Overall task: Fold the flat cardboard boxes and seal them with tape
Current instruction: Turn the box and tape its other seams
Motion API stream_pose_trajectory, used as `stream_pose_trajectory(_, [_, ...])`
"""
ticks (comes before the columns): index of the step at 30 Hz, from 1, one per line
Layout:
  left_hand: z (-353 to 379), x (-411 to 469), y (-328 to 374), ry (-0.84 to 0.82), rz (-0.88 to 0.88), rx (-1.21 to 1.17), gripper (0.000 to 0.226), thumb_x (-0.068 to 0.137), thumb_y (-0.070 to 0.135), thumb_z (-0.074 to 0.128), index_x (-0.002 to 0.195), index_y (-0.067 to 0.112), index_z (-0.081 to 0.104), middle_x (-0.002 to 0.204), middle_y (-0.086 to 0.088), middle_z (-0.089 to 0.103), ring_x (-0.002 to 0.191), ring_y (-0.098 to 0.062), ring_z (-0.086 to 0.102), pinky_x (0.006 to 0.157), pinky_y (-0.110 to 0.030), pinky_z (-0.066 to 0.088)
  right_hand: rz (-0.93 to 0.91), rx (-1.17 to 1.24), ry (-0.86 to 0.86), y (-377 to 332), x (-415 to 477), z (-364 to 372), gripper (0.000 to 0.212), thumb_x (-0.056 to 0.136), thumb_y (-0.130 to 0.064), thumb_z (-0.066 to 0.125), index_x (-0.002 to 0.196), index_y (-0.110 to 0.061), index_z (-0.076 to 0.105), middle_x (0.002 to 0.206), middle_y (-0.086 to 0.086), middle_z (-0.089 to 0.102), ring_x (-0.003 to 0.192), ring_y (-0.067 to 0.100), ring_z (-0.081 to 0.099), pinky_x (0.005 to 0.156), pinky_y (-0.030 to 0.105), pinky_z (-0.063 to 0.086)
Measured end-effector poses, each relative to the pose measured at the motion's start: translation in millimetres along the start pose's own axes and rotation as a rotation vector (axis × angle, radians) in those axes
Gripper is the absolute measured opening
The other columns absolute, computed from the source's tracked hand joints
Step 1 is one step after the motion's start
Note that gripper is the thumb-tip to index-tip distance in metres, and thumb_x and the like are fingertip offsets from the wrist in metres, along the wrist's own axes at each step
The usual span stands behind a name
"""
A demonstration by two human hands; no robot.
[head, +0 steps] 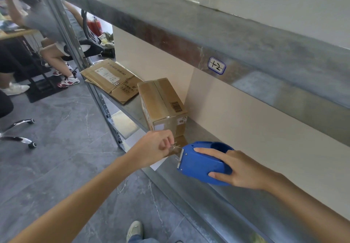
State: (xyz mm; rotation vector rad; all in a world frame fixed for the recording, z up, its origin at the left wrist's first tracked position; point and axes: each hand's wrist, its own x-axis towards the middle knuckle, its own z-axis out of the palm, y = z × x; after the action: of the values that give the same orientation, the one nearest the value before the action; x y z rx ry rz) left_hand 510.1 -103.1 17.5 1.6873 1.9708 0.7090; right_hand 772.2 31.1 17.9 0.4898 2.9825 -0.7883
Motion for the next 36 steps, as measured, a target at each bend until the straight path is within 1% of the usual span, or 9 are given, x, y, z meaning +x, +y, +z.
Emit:
stream_pose_trajectory(6, [0.4,3.2,-8.7,-0.053,-0.036,-0.138,0.011,0.091,0.008,0.067,0.093,0.019,0.066,0.083,0.011,0.068,0.077,0.004,0.062,0.067,-0.009,0.042,-0.012,-0.032,0.012,7.1,-3.4,-1.9,0.071,0.089,-0.053,0.058,0.141,-0.071,0.013,0.056,-0.001,0.042,0.056,0.020,0.045,0.057,0.024,0.040])
stream_pose_trajectory(10, [3.7,4.9,-11.6,0.025,-0.100,-0.341,0.011,0.093,0.008,0.066,0.097,0.017,0.065,0.084,0.005,0.070,0.090,-0.009,0.067,0.085,-0.021,0.051,-0.015,0.042,0.025,8.2,-0.9,-3.4,0.071,0.086,-0.057,0.063,0.142,-0.068,0.020,0.059,-0.012,0.044,0.052,0.012,0.040,0.054,0.015,0.036])
stream_pose_trajectory(13, [8.5,3.9,-10.5,0.106,-0.172,-0.600,0.014,0.092,0.000,0.062,0.100,0.012,0.061,0.080,0.003,0.069,0.090,-0.015,0.070,0.081,-0.025,0.054,-0.015,0.068,0.040,6.4,4.4,-1.5,0.069,0.088,-0.056,0.063,0.142,-0.068,0.021,0.061,-0.007,0.048,0.050,0.014,0.041,0.051,0.019,0.037])
stream_pose_trajectory(15, [11.5,3.3,-8.8,0.151,-0.190,-0.673,0.014,0.093,-0.002,0.062,0.101,0.010,0.060,0.078,0.005,0.068,0.081,-0.013,0.070,0.076,-0.023,0.054,-0.005,0.085,0.030,5.1,7.3,0.2,0.068,0.089,-0.056,0.062,0.142,-0.067,0.020,0.065,0.003,0.054,0.051,0.019,0.045,0.054,0.030,0.044])
stream_pose_trajectory(18, [10.6,3.7,-9.0,0.214,-0.168,-0.575,0.014,0.090,0.000,0.066,0.097,0.012,0.062,0.079,0.004,0.066,0.077,-0.011,0.069,0.079,-0.024,0.054,0.013,0.121,0.023,4.0,9.5,0.0,0.068,0.090,-0.056,0.061,0.142,-0.067,0.020,0.070,0.008,0.057,0.053,0.020,0.048,0.058,0.038,0.048])
stream_pose_trajectory(21, [8.1,2.0,-8.6,0.236,-0.122,-0.432,0.015,0.089,-0.001,0.067,0.095,0.013,0.064,0.077,0.003,0.065,0.077,-0.011,0.067,0.085,-0.023,0.051,0.017,0.158,0.042,3.8,8.7,-0.4,0.068,0.089,-0.054,0.063,0.141,-0.067,0.022,0.066,0.005,0.054,0.052,0.016,0.045,0.055,0.031,0.045])
stream_pose_trajectory(26, [7.4,-4.4,-6.3,0.294,0.075,-0.121,0.021,0.090,-0.004,0.064,0.101,0.012,0.070,0.092,0.004,0.064,0.082,-0.005,0.061,0.076,-0.012,0.047,0.011,0.183,0.050,1.3,8.0,-6.3,0.067,0.089,-0.050,0.065,0.140,-0.067,0.025,0.060,-0.005,0.049,0.050,0.013,0.043,0.050,0.020,0.037])
stream_pose_trajectory(28, [4.2,-5.5,-5.4,0.317,0.097,-0.105,0.026,0.089,-0.004,0.065,0.107,0.013,0.072,0.100,0.005,0.067,0.080,-0.004,0.063,0.075,-0.013,0.048,0.009,0.219,0.049,0.0,7.2,-10.5,0.066,0.089,-0.048,0.066,0.140,-0.066,0.028,0.059,-0.005,0.046,0.050,0.012,0.042,0.050,0.019,0.036])
stream_pose_trajectory(36, [-5.9,-10.0,-14.7,0.399,-0.036,-0.277,0.036,0.084,0.003,0.074,0.103,0.033,0.068,0.080,0.013,0.071,0.074,-0.008,0.066,0.070,-0.013,0.047,0.040,0.220,0.029,-2.2,8.2,-27.7,0.067,0.089,-0.046,0.067,0.138,-0.068,0.028,0.067,0.013,0.056,0.056,0.029,0.050,0.055,0.038,0.045])
